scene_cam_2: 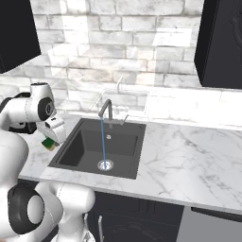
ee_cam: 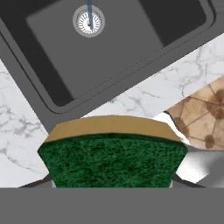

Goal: Soak the sponge with water for a few seconds and then drop it inside the sink.

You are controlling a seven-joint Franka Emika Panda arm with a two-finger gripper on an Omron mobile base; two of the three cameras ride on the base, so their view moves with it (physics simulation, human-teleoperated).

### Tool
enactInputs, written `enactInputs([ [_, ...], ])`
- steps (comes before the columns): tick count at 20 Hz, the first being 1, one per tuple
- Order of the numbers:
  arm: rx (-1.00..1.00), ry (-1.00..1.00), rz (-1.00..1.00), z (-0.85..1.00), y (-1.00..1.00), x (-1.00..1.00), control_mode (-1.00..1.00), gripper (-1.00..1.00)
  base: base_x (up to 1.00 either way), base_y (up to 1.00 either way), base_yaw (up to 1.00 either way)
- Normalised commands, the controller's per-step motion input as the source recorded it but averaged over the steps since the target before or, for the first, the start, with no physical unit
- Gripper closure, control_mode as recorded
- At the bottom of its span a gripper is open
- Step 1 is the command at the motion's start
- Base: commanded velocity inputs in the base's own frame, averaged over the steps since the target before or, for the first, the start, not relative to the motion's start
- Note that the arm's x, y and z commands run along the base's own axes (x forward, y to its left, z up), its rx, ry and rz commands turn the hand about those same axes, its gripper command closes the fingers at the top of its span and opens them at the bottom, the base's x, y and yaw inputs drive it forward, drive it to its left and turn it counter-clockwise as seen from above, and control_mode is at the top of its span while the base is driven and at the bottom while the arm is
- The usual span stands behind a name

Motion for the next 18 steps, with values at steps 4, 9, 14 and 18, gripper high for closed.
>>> enactInputs([
  [4, 0.00, -0.02, -0.27, 0.00, 0.00, 0.00, -1.00, 1.00, 0.00, 0.00, 0.00],
  [9, -0.02, -0.05, -0.25, -0.10, 0.00, 0.02, -1.00, 1.00, 0.00, 0.00, 0.00],
  [14, -0.09, -0.12, -0.17, -0.18, 0.00, 0.04, -1.00, 1.00, 0.00, 0.00, 0.00],
  [18, -0.10, -0.10, -0.06, -0.09, 0.01, 0.03, -1.00, 1.00, 0.00, 0.00, 0.00],
])
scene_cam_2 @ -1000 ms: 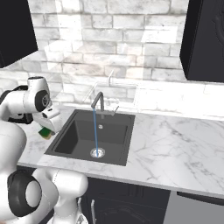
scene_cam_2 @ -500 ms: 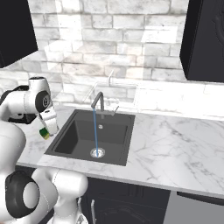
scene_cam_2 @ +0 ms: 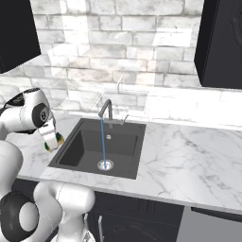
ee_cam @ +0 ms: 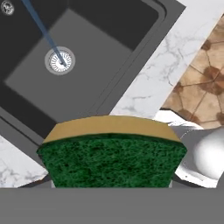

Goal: Soak the sponge with water for a few seconds and then drop it inside the sink.

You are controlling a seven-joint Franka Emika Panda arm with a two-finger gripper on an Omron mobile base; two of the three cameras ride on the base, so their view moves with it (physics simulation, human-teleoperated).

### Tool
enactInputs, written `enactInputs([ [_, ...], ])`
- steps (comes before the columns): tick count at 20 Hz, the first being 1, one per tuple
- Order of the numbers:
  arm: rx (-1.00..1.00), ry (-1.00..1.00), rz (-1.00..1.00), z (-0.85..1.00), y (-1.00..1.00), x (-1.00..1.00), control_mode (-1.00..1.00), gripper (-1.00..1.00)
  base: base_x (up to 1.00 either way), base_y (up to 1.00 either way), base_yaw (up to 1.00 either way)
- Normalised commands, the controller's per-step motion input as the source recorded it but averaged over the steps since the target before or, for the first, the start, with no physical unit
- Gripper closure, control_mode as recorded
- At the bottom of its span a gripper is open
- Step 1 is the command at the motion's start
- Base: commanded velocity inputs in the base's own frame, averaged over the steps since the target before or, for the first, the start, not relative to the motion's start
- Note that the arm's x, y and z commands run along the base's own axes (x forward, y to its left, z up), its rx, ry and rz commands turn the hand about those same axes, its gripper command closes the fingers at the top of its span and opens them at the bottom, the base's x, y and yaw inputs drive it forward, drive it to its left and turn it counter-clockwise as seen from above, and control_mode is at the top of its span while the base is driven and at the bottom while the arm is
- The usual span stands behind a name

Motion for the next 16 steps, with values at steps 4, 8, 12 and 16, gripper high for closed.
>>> enactInputs([
  [4, -0.02, -0.01, 0.00, -0.14, -0.02, 0.40, -1.00, 1.00, 0.00, 0.00, 0.00],
  [8, -0.01, 0.00, 0.00, -0.09, -0.02, 0.44, -1.00, 1.00, 0.00, 0.00, 0.00],
  [12, -0.05, 0.00, 0.00, 0.00, -0.08, 0.42, -1.00, 1.00, 0.00, 0.00, 0.00],
  [16, -0.05, 0.00, -0.02, 0.00, -0.10, 0.21, -1.00, 1.00, 0.00, 0.00, 0.00],
])
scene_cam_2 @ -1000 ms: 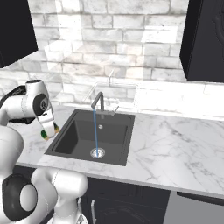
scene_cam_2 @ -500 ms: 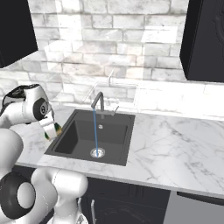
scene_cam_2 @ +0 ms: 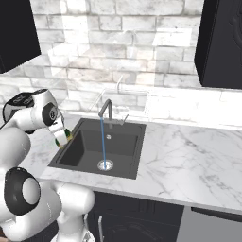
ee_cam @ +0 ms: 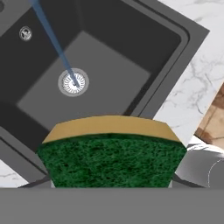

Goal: Soak the sponge with water for a few seconds and then drop it inside the sink.

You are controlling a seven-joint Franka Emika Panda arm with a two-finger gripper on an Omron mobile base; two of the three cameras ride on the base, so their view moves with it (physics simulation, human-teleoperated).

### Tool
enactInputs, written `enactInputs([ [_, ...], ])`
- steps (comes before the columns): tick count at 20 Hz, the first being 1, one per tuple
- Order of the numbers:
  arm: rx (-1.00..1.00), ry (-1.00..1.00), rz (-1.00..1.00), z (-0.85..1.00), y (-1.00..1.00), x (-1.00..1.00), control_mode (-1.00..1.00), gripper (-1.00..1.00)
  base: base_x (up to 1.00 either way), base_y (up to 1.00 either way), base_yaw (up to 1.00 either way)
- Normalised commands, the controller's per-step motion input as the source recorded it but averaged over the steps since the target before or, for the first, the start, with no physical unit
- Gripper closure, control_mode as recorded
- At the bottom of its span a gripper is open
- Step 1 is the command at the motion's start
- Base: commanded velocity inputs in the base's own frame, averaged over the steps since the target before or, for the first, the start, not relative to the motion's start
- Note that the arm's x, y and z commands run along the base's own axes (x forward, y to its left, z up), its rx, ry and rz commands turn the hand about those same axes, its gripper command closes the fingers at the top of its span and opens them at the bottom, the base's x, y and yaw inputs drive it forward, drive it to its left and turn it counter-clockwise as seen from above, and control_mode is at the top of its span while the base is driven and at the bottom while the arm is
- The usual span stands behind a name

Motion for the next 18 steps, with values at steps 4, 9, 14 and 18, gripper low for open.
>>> enactInputs([
  [4, -0.06, -0.01, -0.04, 0.00, -0.03, 0.04, -1.00, 1.00, 0.00, 0.00, 0.00],
  [9, -0.06, -0.01, -0.07, 0.00, -0.03, 0.05, -1.00, 1.00, 0.00, 0.00, 0.00],
  [14, -0.02, -0.04, -0.10, 0.00, 0.00, 0.01, -1.00, 1.00, 0.00, 0.00, 0.00],
  [18, -0.04, -0.05, -0.11, 0.00, -0.03, 0.04, -1.00, 1.00, 0.00, 0.00, 0.00],
])
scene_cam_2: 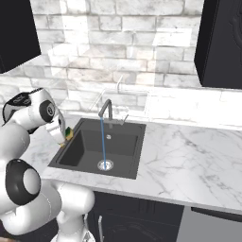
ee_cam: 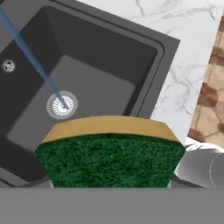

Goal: Soak the sponge with water for a few seconds and then drop it inside the sink.

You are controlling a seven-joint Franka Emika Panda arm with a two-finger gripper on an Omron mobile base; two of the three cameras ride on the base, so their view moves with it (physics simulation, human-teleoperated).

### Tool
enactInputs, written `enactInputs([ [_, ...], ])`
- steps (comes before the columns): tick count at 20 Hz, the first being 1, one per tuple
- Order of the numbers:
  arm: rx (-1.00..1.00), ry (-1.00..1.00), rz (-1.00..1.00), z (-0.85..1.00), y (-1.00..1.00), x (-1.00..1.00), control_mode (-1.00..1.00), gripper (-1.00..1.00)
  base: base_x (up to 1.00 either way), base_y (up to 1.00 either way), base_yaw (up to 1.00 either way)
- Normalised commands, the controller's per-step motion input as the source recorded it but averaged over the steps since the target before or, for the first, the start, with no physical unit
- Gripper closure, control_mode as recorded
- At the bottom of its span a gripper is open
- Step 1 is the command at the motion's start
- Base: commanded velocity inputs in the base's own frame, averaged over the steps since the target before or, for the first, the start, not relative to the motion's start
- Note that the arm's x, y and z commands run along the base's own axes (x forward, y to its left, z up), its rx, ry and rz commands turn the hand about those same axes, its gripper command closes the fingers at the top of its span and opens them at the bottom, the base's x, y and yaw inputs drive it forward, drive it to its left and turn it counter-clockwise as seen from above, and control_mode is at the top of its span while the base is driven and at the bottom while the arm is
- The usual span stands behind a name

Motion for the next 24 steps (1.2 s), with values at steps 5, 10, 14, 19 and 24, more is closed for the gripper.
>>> enactInputs([
  [5, 0.00, -0.04, -0.09, -0.04, -0.09, 0.02, -1.00, 1.00, 0.00, 0.00, 0.00],
  [10, 0.00, 0.00, -0.04, -0.17, -0.15, 0.15, -1.00, 1.00, 0.00, 0.00, 0.00],
  [14, 0.00, 0.00, 0.00, -0.16, -0.19, 0.28, -1.00, 1.00, 0.00, 0.00, 0.00],
  [19, 0.00, 0.00, 0.00, -0.14, -0.15, 0.28, -1.00, 1.00, 0.00, 0.00, 0.00],
  [24, 0.00, 0.00, 0.00, -0.05, -0.02, 0.35, -1.00, 1.00, 0.00, 0.00, 0.00],
])
